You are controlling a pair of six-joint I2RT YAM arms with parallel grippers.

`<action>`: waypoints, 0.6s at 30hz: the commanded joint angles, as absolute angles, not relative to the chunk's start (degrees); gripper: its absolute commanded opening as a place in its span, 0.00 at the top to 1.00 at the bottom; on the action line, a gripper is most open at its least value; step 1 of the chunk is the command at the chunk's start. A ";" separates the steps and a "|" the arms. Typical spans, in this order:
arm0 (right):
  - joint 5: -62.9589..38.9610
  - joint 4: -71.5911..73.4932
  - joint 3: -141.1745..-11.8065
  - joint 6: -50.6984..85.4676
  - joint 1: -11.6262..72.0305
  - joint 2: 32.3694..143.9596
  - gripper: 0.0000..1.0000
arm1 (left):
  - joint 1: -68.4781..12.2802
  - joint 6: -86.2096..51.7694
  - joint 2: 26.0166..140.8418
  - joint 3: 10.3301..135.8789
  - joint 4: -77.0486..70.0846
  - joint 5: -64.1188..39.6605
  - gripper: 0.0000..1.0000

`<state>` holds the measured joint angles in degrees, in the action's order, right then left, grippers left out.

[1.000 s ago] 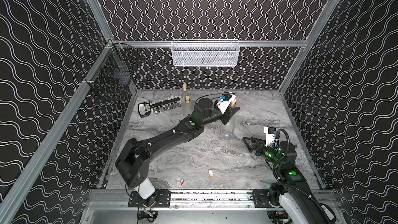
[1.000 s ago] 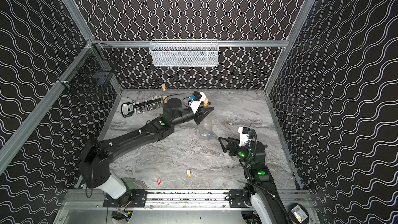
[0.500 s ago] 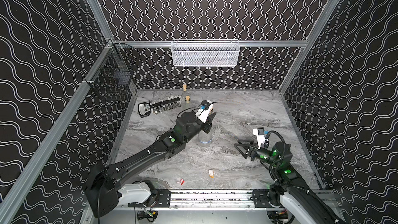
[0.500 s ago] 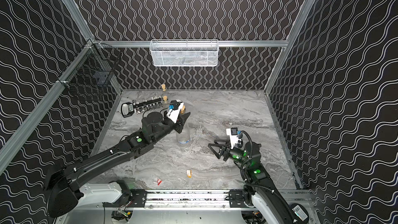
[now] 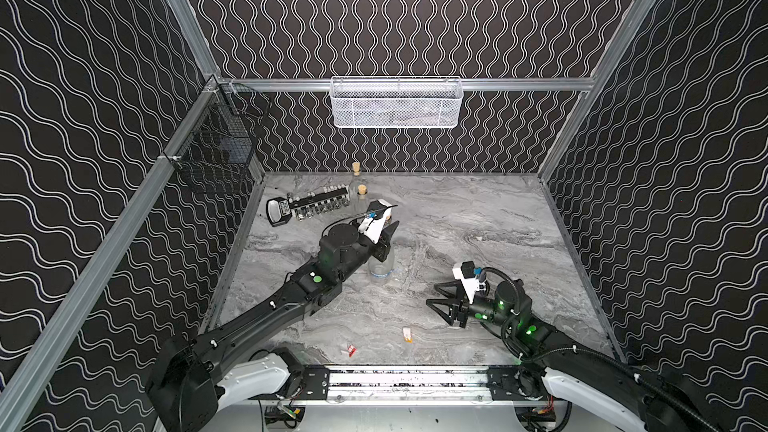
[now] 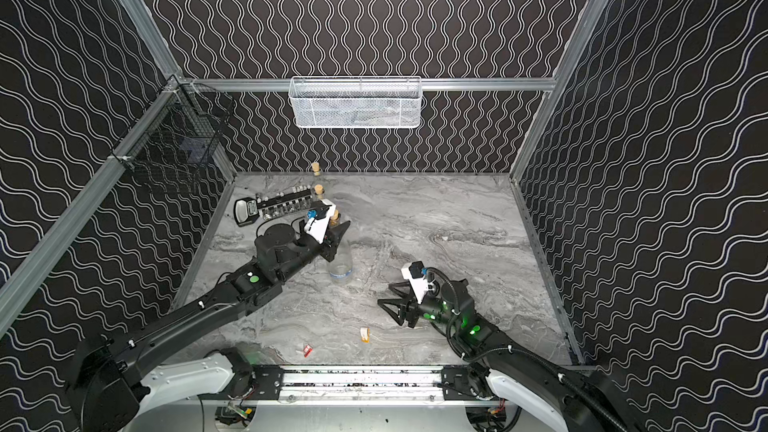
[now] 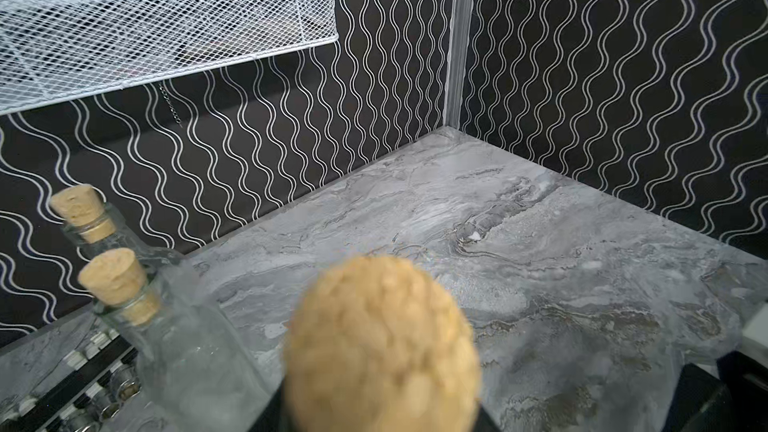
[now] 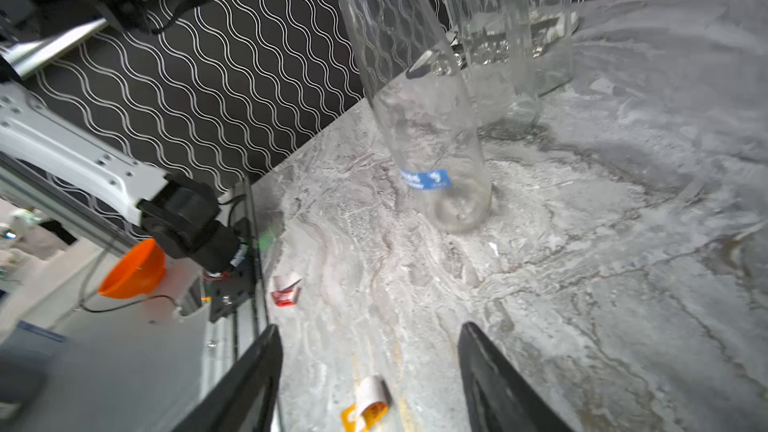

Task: Remove the label from the bottle
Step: Place the bottle at the center of the board.

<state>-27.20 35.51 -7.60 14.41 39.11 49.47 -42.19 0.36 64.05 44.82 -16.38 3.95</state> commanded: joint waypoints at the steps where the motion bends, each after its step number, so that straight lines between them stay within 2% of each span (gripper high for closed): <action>1: -24.80 50.80 -5.75 7.22 40.61 52.10 0.34 | -41.55 0.74 63.22 43.44 -24.95 2.27 1.00; 9: -22.54 60.79 -7.67 -0.85 44.65 66.49 0.33 | -41.23 2.38 61.75 41.42 -25.31 0.97 1.00; 18: -18.19 75.92 -11.97 -1.27 46.32 85.25 0.34 | -41.13 2.24 62.79 41.83 -24.70 -1.93 1.00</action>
